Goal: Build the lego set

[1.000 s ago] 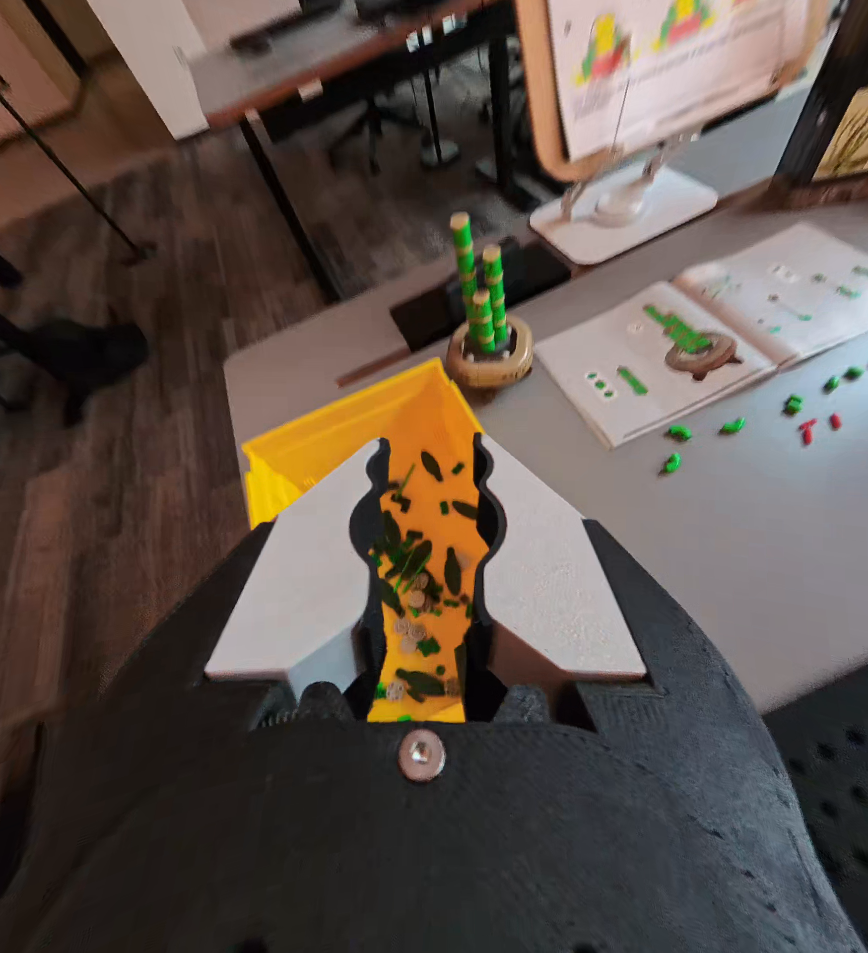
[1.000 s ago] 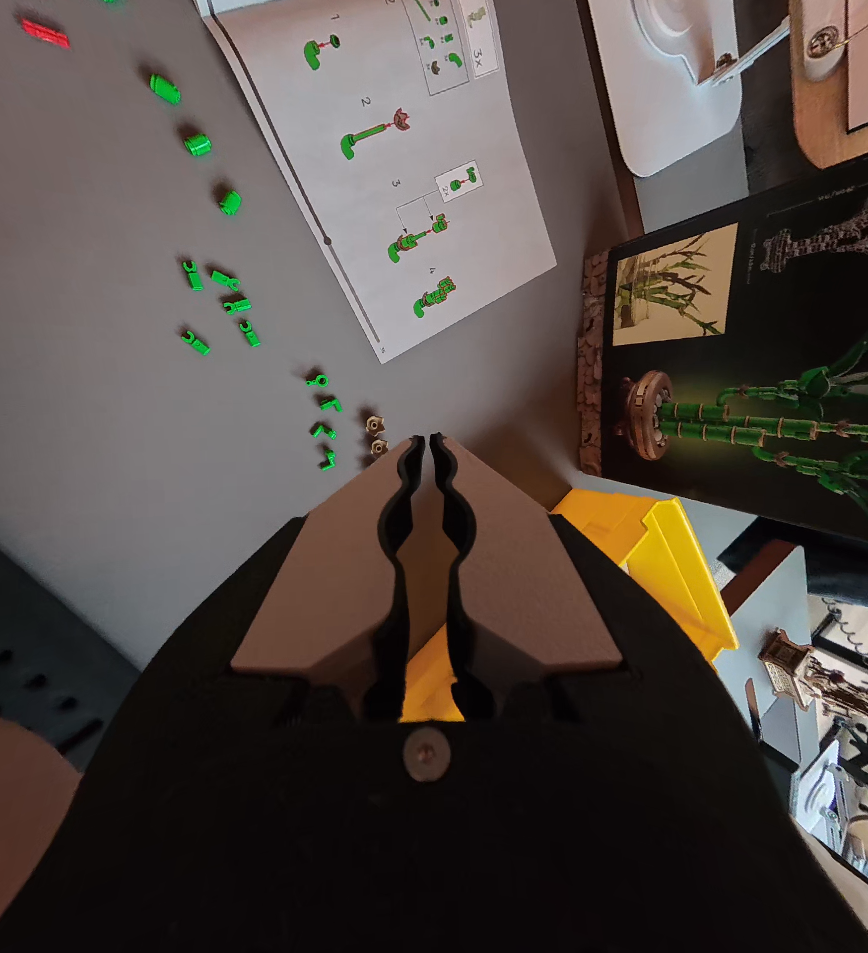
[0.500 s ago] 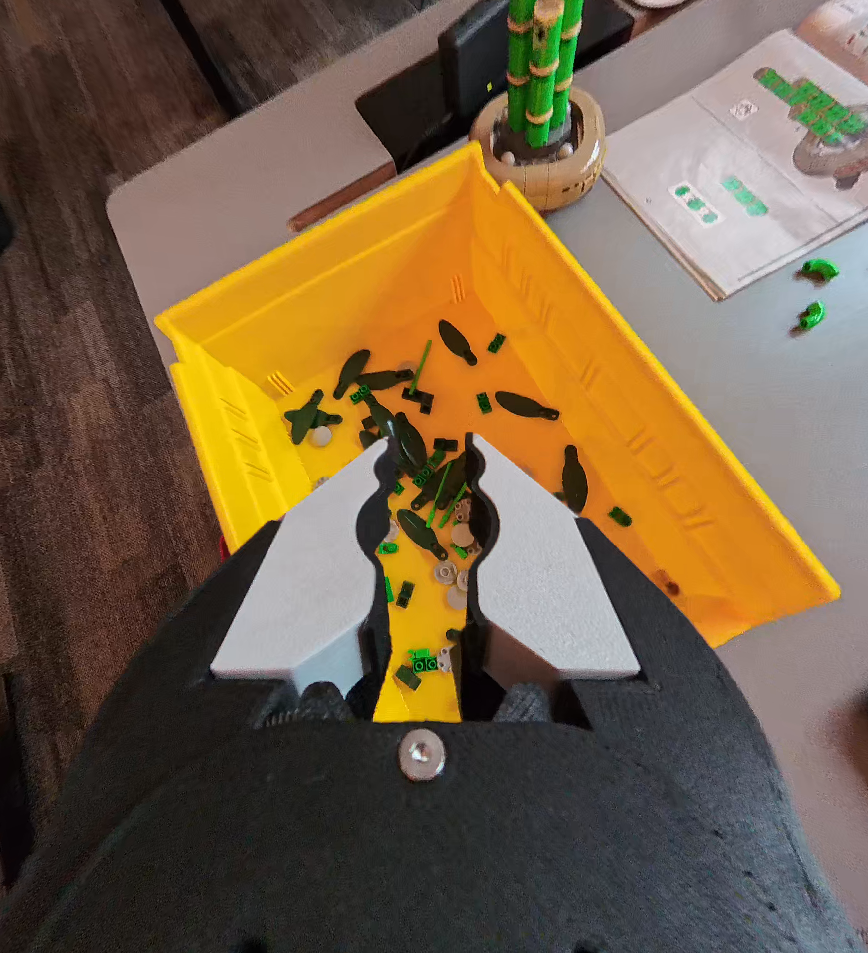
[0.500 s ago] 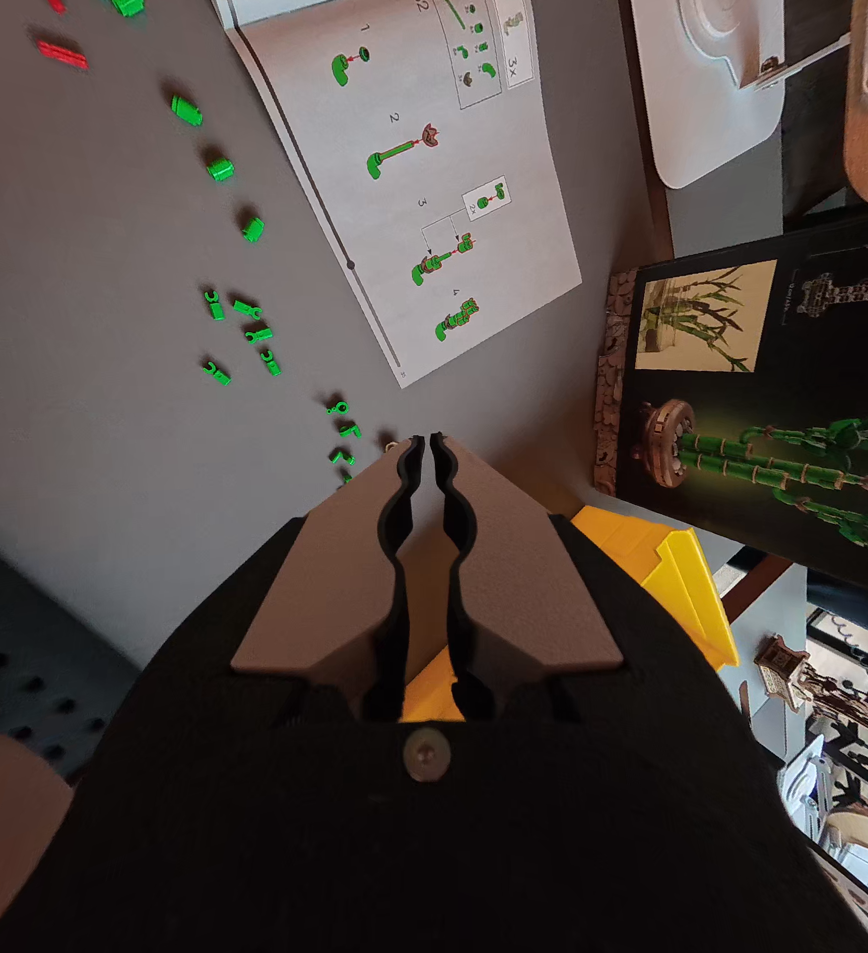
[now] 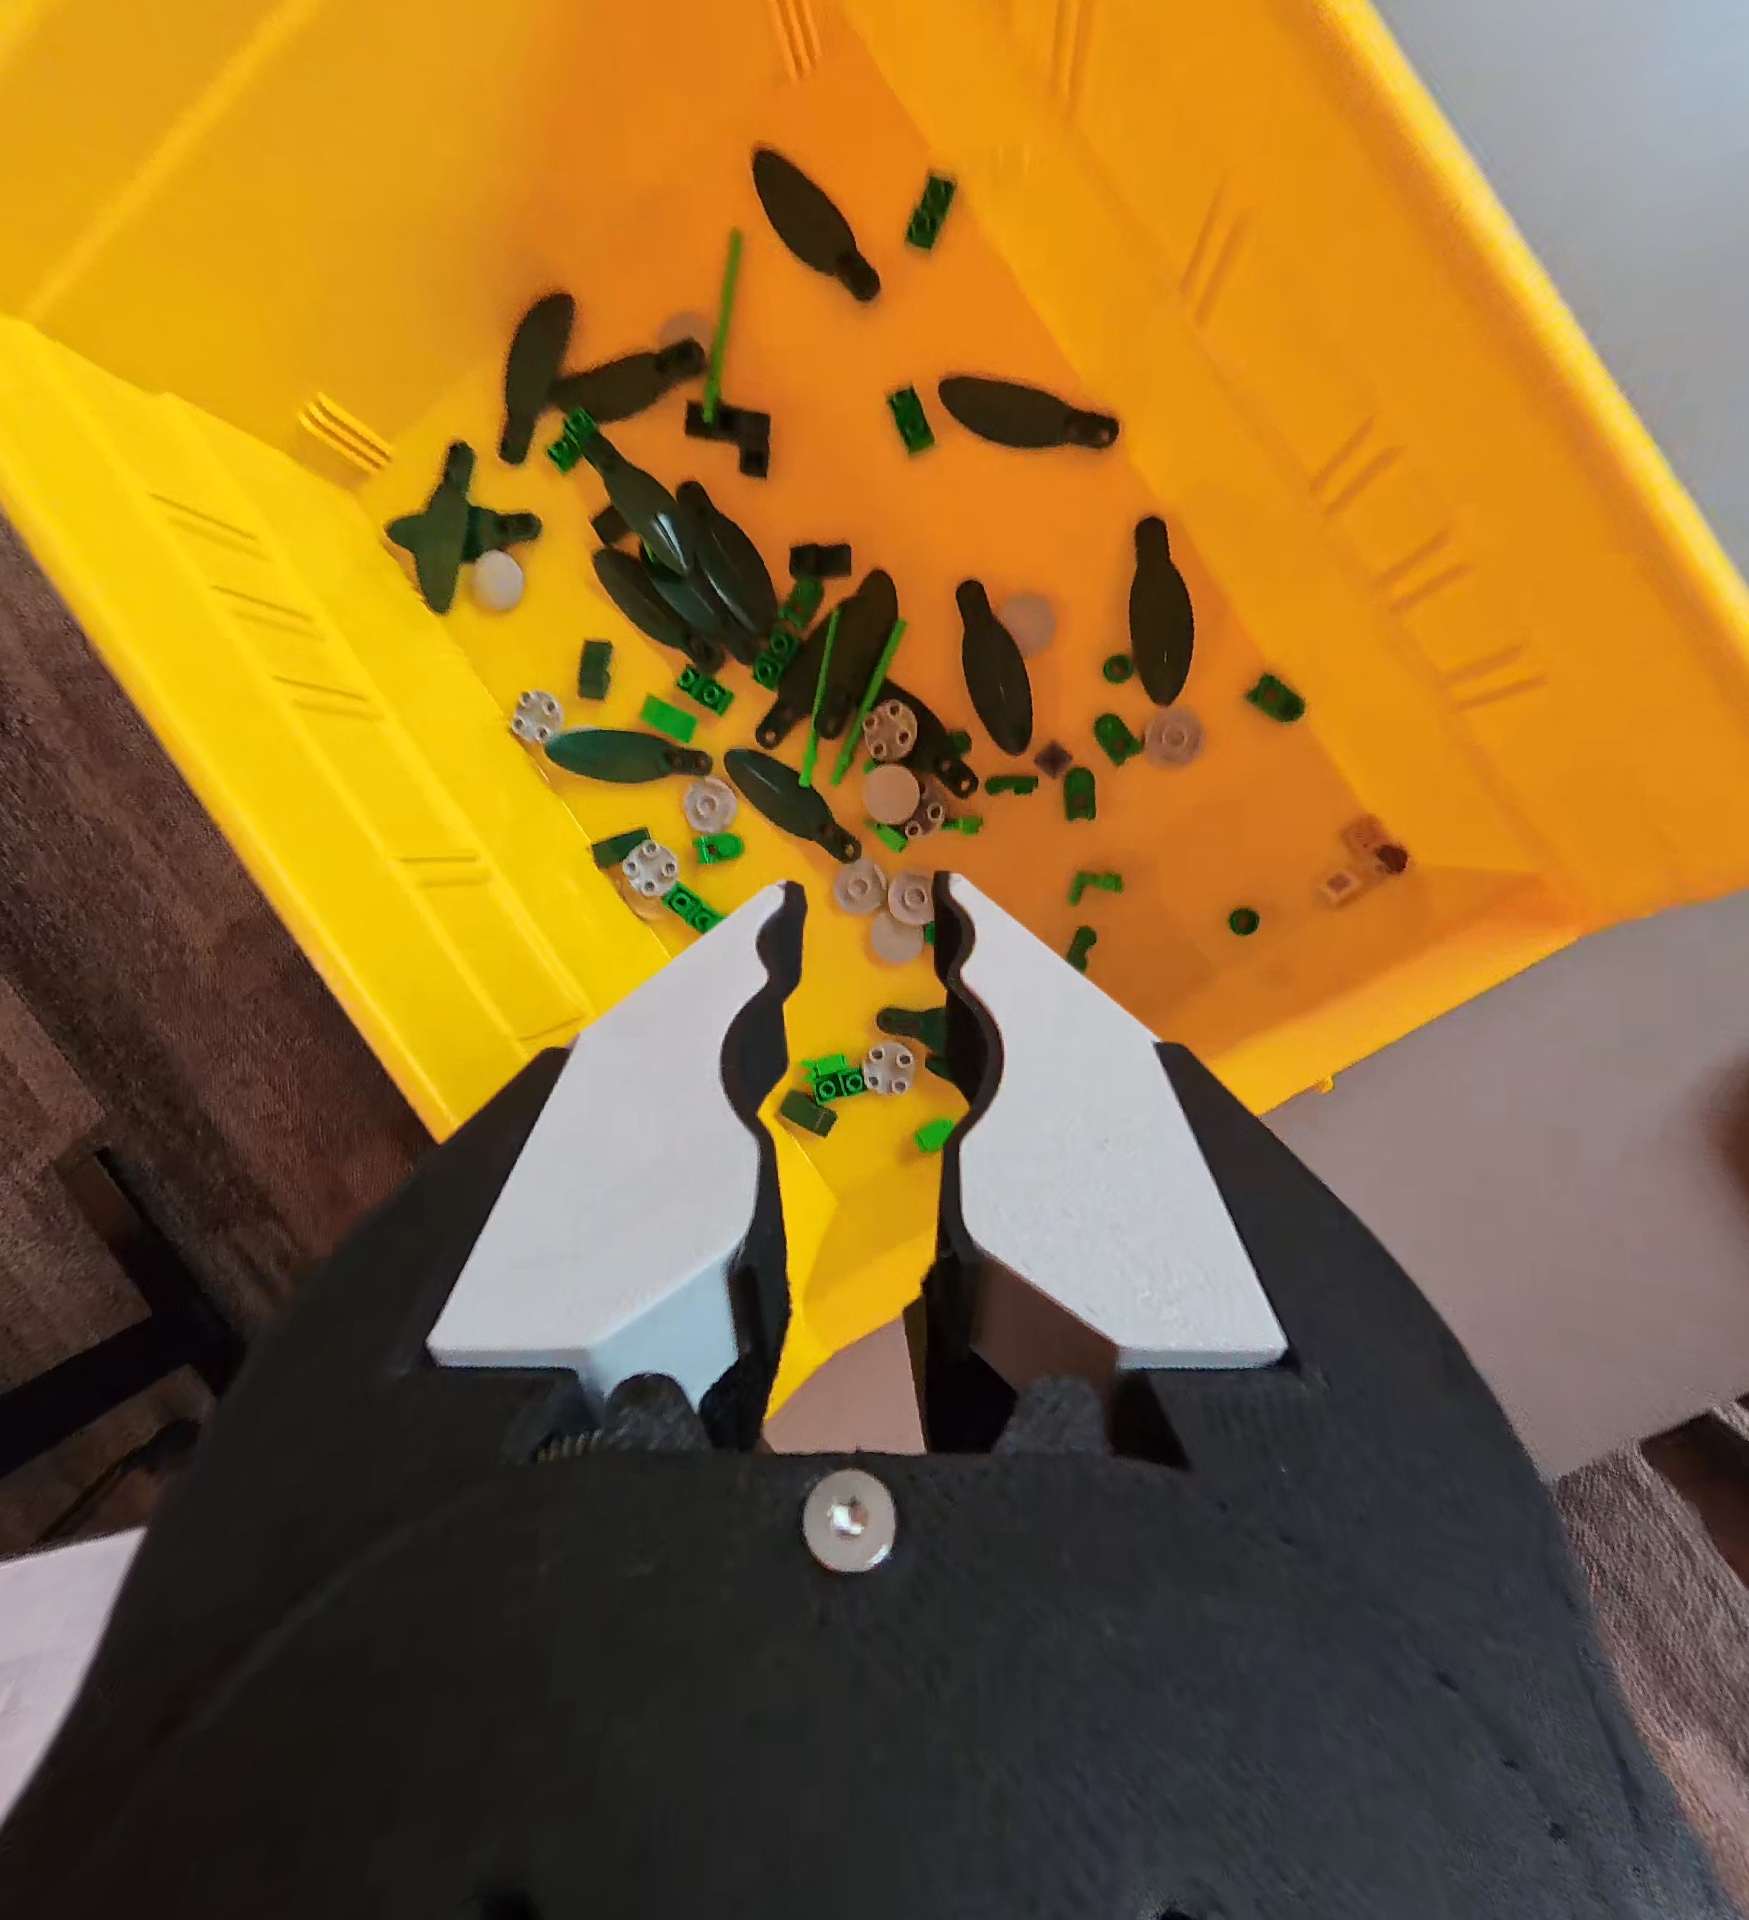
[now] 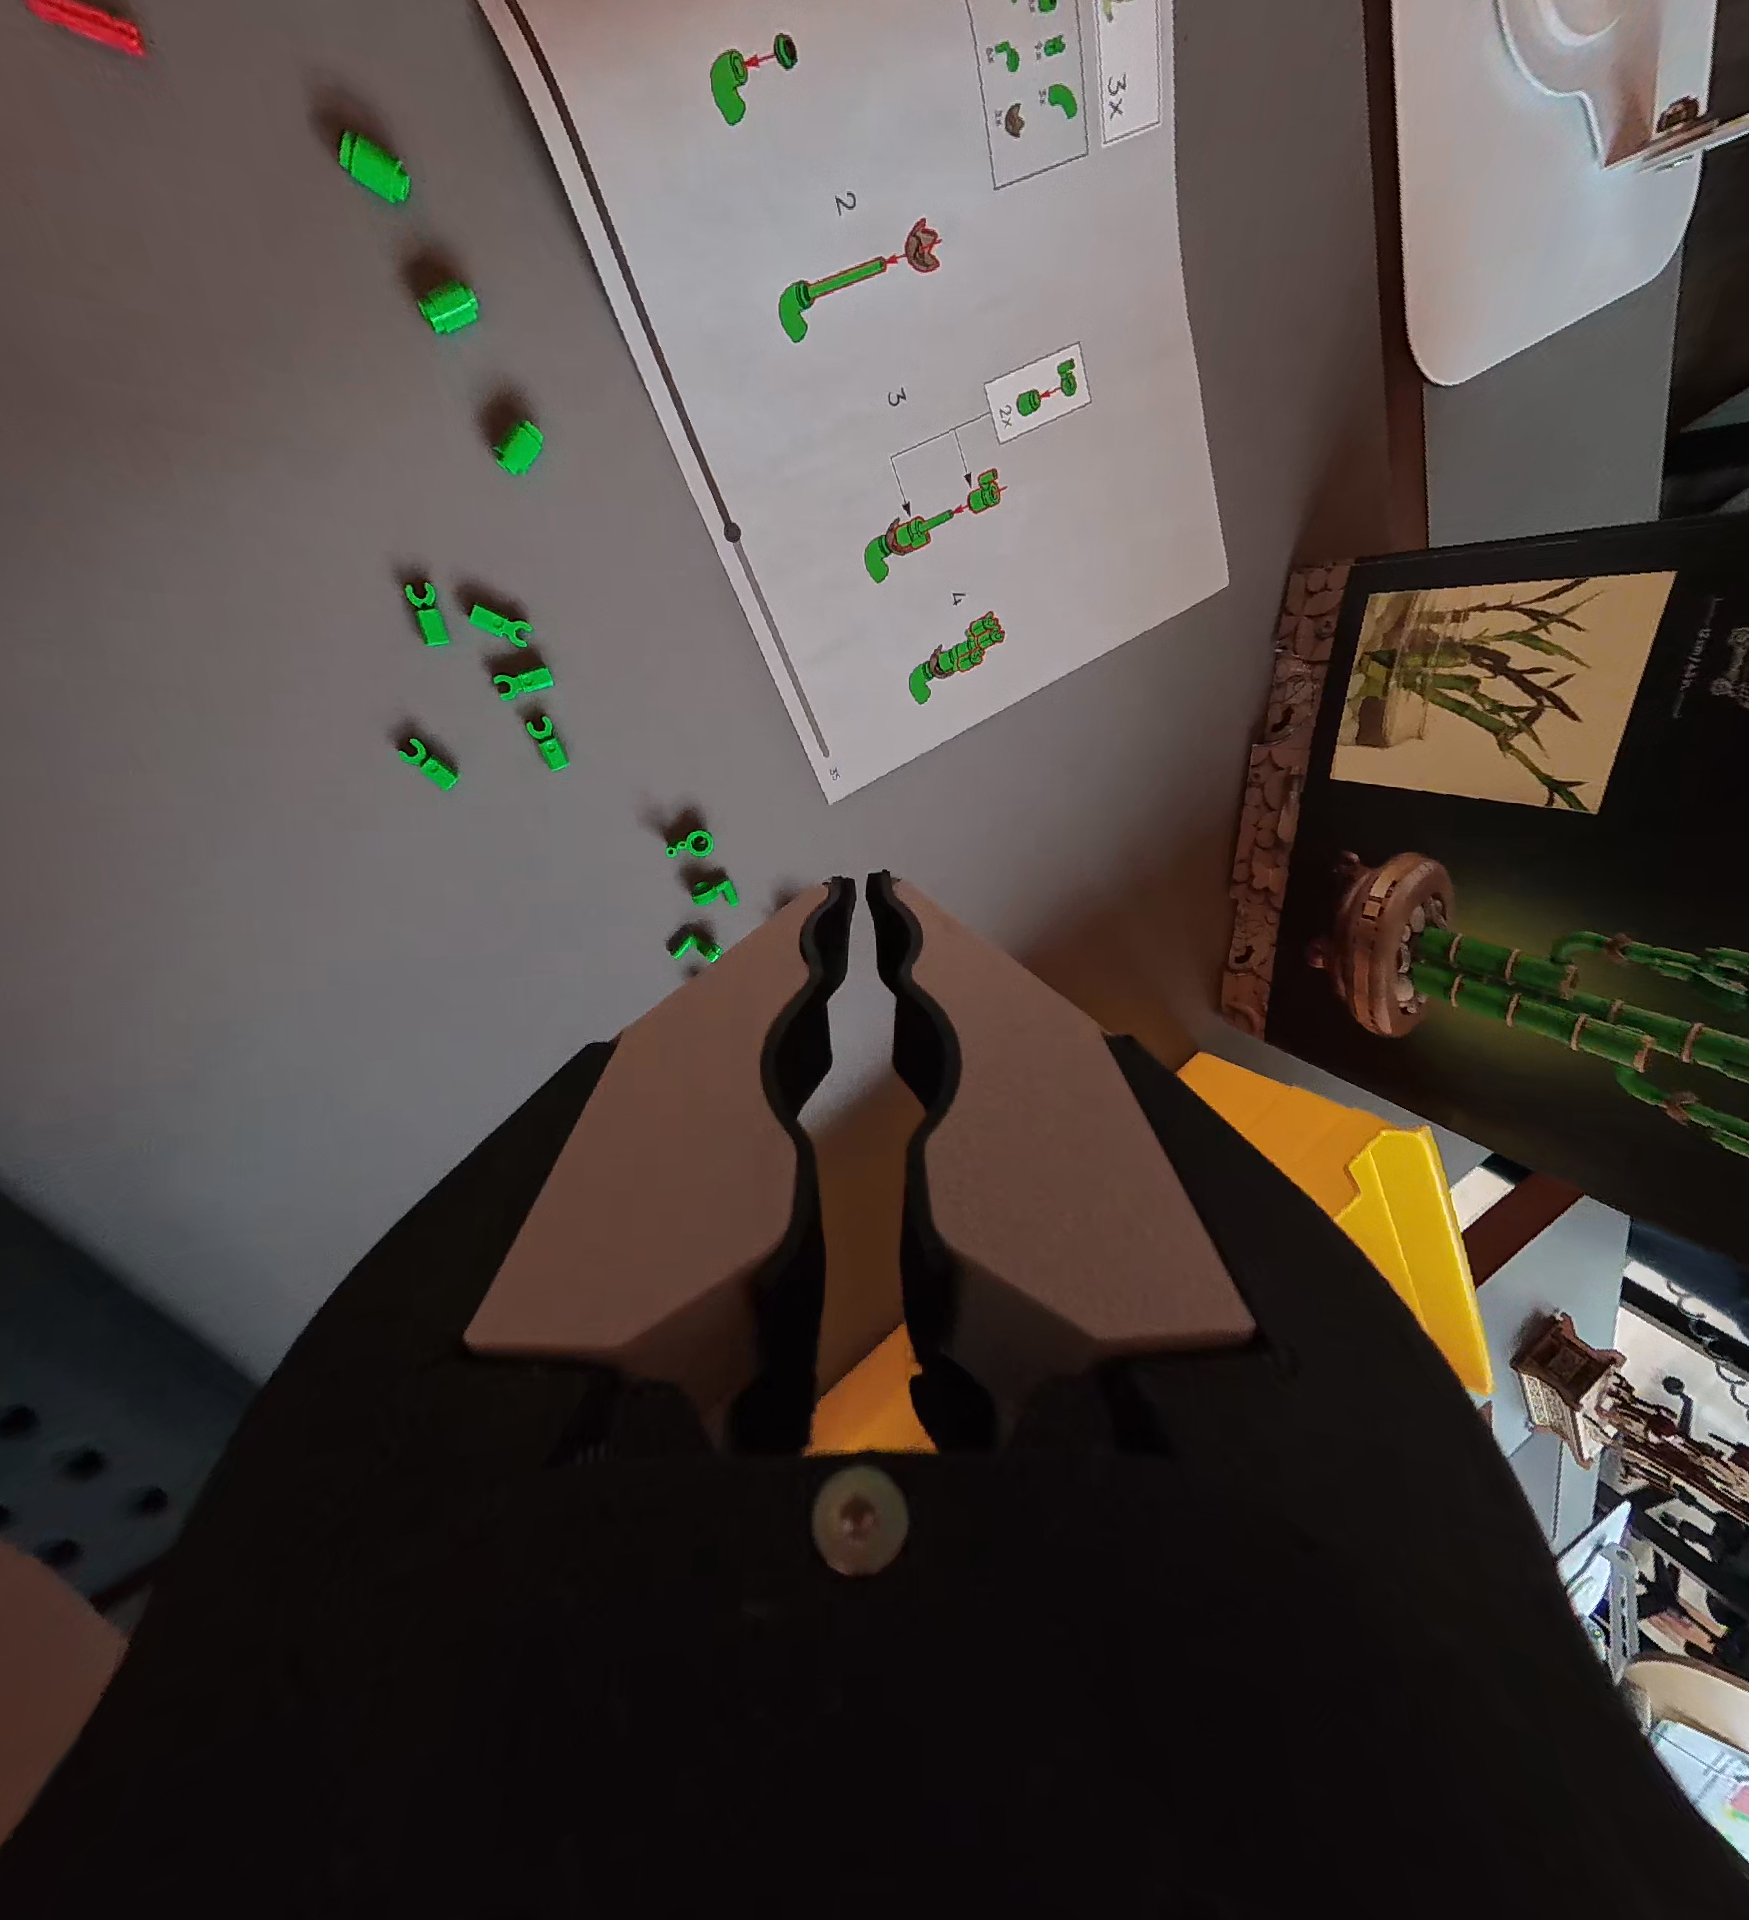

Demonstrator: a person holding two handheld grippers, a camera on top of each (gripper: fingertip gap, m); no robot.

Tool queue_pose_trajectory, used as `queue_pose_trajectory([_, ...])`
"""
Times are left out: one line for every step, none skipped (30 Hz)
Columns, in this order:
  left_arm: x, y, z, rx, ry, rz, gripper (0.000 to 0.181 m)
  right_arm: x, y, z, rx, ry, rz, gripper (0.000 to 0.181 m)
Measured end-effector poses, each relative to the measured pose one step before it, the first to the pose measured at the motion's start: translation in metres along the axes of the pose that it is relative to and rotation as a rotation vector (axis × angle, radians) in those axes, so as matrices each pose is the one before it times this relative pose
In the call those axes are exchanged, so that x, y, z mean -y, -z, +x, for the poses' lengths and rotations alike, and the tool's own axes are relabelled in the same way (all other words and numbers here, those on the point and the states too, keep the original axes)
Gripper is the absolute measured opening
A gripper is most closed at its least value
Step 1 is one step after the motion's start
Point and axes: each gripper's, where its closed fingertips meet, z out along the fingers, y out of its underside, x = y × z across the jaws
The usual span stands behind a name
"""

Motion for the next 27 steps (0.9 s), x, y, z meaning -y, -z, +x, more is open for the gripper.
queue_pose_trajectory([-0.00468, -0.00304, 0.00179, -0.0081, -0.0057, -0.0287, 0.022, -0.00056, -0.00109, 0.00032, -0.0003, -0.0004, -0.0042, 0.003])
queue_pose_trajectory([-0.00528, -0.00331, 0.00227, -0.0114, -0.0061, -0.0339, 0.022, -0.0004, -0.00094, 0.00038, 0.0005, -0.0023, -0.004, 0.003])
queue_pose_trajectory([-0.00543, -0.0036, 0.00142, -0.0061, -0.0035, -0.0372, 0.022, -0.00011, -0.00073, 0.00052, -0.0002, -0.0026, -0.0029, 0.003])
queue_pose_trajectory([-0.00525, -0.00365, 0.0003, -0.0001, -0.0009, -0.0375, 0.022, 0.00018, -0.0006, 0.00046, -0.001, -0.0009, -0.0015, 0.003])
queue_pose_trajectory([-0.00432, -0.00335, 0.00028, -0.0014, 0.0014, -0.0318, 0.02, 0.00026, -0.00052, 0.00011, 0.0003, 0.0003, -0.001, 0.003])
queue_pose_trajectory([-0.00274, -0.003, 0.00223, -0.0133, 0.0007, -0.0213, 0.018, 0.00042, -0.00043, -0.00025, 0.001, 0.0013, -0.0004, 0.003])
queue_pose_trajectory([-0.00121, -0.0026, 0.00242, -0.0137, 0.0016, -0.0105, 0.018, 0.00045, -0.0005, -0.00017, 0.0014, 0.0013, -0.0002, 0.003])
queue_pose_trajectory([-0.00007, -0.0019, 0.00161, -0.007, 0.0, -0.0025, 0.018, 0.0003, -0.00062, -0.00046, 0.002, 0.0005, -0.0005, 0.003])
queue_pose_trajectory([0.0002, -0.00161, 0.00134, -0.0047, -0.0034, -0.0001, 0.018, 0.00013, -0.0009, -0.00057, 0.003, 0.0, -0.0018, 0.003])
queue_pose_trajectory([0.00008, -0.00124, 0.0017, -0.0061, -0.0057, -0.0003, 0.018, -0.00024, -0.00096, -0.00027, 0.0016, 0.0007, -0.0042, 0.003])
queue_pose_trajectory([-0.00016, -0.00109, 0.00129, -0.0051, -0.0046, -0.001, 0.018, -0.00037, -0.0011, -0.00022, 0.0012, 0.0007, -0.0054, 0.003])
queue_pose_trajectory([-0.00038, -0.00112, 0.0014, -0.0068, -0.0014, -0.0021, 0.019, -0.00035, -0.00081, -0.00012, 0.0016, -0.0003, -0.0043, 0.003])
queue_pose_trajectory([-0.00076, -0.00118, 0.00112, -0.0071, 0.0015, -0.0047, 0.019, 0.0001, -0.00068, 0.0, 0.0008, -0.001, -0.002, 0.003])
queue_pose_trajectory([-0.00111, -0.00105, -0.00019, 0.0, 0.0022, -0.0069, 0.019, 0.0002, -0.00028, 0.00024, 0.0002, -0.001, -0.0004, 0.003])
queue_pose_trajectory([-0.00173, -0.00088, -0.00168, 0.0081, 0.0008, -0.0106, 0.019, 0.00032, -0.00022, -0.00005, 0.0005, -0.0008, 0.0004, 0.003])
queue_pose_trajectory([-0.00248, -0.00062, -0.00265, 0.0108, 0.0029, -0.0118, 0.019, 0.00029, -0.00009, -0.00024, 0.0004, 0.0001, 0.0002, 0.003])
queue_pose_trajectory([-0.00249, -0.0005, -0.00282, 0.0072, 0.01, -0.0102, 0.017, 0.00013, -0.0001, -0.00021, 0.0, 0.0011, -0.0004, 0.003])
queue_pose_trajectory([-0.00271, -0.00073, -0.00245, -0.0001, 0.0195, -0.012, 0.017, 0.00007, -0.00017, -0.00024, -0.0001, 0.001, -0.0007, 0.003])
queue_pose_trajectory([-0.00311, -0.00104, -0.00253, -0.002, 0.023, -0.0156, 0.017, 0.00004, -0.00021, -0.00026, 0.0005, 0.0002, -0.0009, 0.003])
queue_pose_trajectory([-0.00342, -0.00129, -0.00335, 0.005, 0.0191, -0.019, 0.017, 0.00001, -0.00016, -0.00011, 0.0005, -0.0002, -0.0012, 0.003])
queue_pose_trajectory([-0.00337, -0.00162, -0.0038, 0.012, 0.0105, -0.0208, 0.018, -0.00008, -0.00021, -0.0001, -0.0002, -0.0001, -0.0012, 0.003])
queue_pose_trajectory([-0.00306, -0.00162, -0.0023, 0.0041, 0.0014, -0.0167, 0.016, -0.00006, -0.00007, -0.00003, 0.0004, 0.0, -0.0008, 0.003])
queue_pose_trajectory([-0.00219, -0.00171, -0.00088, -0.0034, 0.002, -0.0111, 0.015, 0.00015, -0.00022, -0.00016, 0.0005, 0.0, 0.0003, 0.003])
queue_pose_trajectory([-0.00179, -0.00161, -0.00235, 0.0052, 0.0099, -0.0114, 0.015, 0.00019, -0.00015, -0.0002, 0.0012, 0.0002, 0.0005, 0.003])
queue_pose_trajectory([-0.00243, -0.00145, -0.0034, 0.0138, 0.0134, -0.0185, 0.016, 0.00006, -0.00028, -0.00019, 0.0005, 0.0002, -0.0002, 0.003])
queue_pose_trajectory([-0.00135, -0.00098, -0.00125, 0.0061, 0.0074, -0.0155, 0.017, -0.00006, -0.00038, -0.00024, 0.0013, -0.0002, -0.0009, 0.003])
queue_pose_trajectory([-0.00021, -0.00042, 0.00153, -0.0039, 0.0011, -0.0093, 0.018, -0.00014, -0.00033, -0.00024, 0.0015, 0.0001, -0.0015, 0.003])
